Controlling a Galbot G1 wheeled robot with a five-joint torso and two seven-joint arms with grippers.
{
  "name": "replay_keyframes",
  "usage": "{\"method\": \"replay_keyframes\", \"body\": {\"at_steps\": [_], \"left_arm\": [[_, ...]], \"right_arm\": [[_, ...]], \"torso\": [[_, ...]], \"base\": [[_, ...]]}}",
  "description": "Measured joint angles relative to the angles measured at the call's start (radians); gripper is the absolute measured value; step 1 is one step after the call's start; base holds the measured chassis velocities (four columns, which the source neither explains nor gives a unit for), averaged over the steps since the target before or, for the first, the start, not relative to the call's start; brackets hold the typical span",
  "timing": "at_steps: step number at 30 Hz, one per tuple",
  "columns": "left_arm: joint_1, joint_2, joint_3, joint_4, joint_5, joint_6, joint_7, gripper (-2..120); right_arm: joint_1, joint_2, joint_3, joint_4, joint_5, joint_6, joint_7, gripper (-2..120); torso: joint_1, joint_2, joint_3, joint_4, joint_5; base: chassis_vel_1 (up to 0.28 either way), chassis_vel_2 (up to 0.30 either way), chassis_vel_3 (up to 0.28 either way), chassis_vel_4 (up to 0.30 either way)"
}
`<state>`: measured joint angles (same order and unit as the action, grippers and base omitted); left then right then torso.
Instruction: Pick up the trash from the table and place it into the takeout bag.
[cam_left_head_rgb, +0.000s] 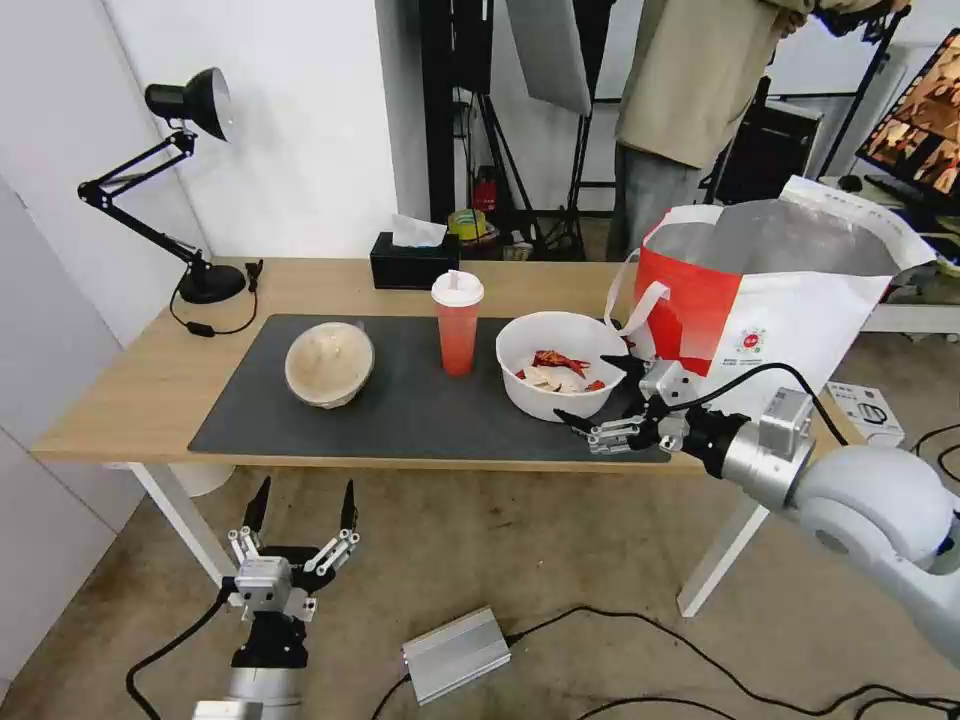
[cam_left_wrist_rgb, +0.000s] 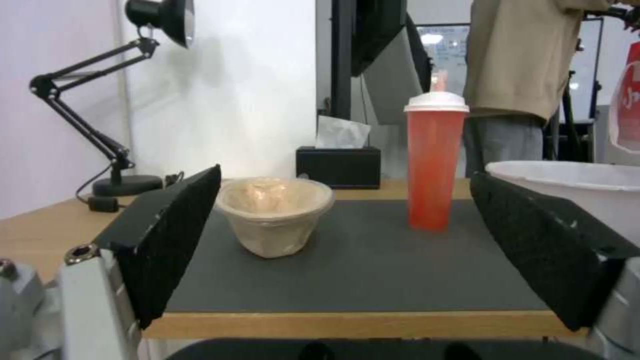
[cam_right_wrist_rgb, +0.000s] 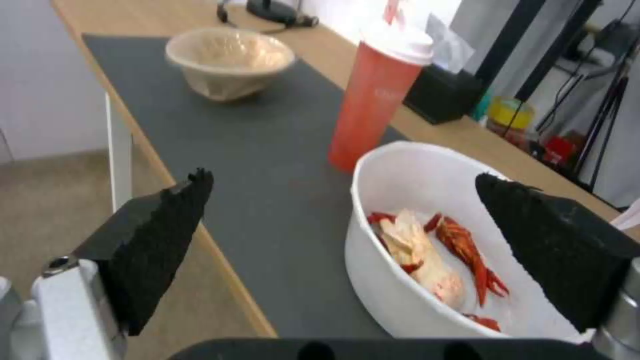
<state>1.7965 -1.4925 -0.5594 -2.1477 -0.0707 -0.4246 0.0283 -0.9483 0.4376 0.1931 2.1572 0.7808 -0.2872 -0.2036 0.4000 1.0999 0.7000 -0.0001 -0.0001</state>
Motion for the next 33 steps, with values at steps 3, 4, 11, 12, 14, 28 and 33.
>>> {"method": "replay_keyframes", "body": {"at_steps": [3, 4, 11, 12, 14, 28, 33], "left_arm": [[-0.004, 0.004, -0.008, 0.001, -0.014, 0.000, 0.003, 100], [-0.002, 0.003, -0.009, 0.000, -0.016, 0.000, 0.004, 100], [0.001, -0.023, -0.001, 0.013, -0.001, -0.013, 0.016, 100], [0.003, -0.033, -0.001, 0.012, 0.004, -0.012, 0.016, 100], [0.011, -0.047, 0.001, 0.002, 0.006, -0.007, 0.016, 100], [0.014, -0.087, 0.004, 0.003, 0.040, -0.010, 0.023, 100], [0.010, -0.090, 0.003, 0.018, 0.044, -0.014, 0.024, 100]], "right_arm": [[0.070, -0.007, -0.068, -0.032, 0.006, -0.002, -0.004, 100], [0.089, -0.007, -0.086, -0.045, 0.006, -0.003, -0.007, 100], [0.192, -0.006, -0.166, -0.113, 0.005, -0.002, -0.047, 100], [0.213, -0.007, -0.185, -0.125, 0.004, -0.002, -0.057, 100], [0.262, -0.016, -0.226, -0.148, 0.001, 0.001, -0.076, 100], [0.444, -0.004, -0.396, -0.232, -0.007, 0.007, -0.118, 100], [0.482, 0.012, -0.454, -0.254, -0.020, 0.005, -0.118, 100]], "torso": [[0.000, 0.000, 0.000, 0.0001, 0.0001], [0.000, 0.000, 0.000, 0.0001, 0.0000], [0.000, 0.000, 0.000, -0.0001, 0.0000], [0.000, 0.000, 0.000, 0.0000, 0.0000], [0.000, 0.000, 0.000, 0.0004, 0.0004], [0.000, 0.000, 0.000, 0.0001, 0.0001], [0.000, 0.000, 0.000, 0.0001, 0.0001]], "base": [[0.000, 0.000, 0.000, 0.000], [0.000, 0.000, 0.000, 0.000], [0.000, 0.000, 0.000, 0.000], [0.000, 0.000, 0.000, 0.000], [0.000, 0.000, 0.000, 0.000], [0.000, 0.000, 0.000, 0.000], [0.000, 0.000, 0.000, 0.000]]}}
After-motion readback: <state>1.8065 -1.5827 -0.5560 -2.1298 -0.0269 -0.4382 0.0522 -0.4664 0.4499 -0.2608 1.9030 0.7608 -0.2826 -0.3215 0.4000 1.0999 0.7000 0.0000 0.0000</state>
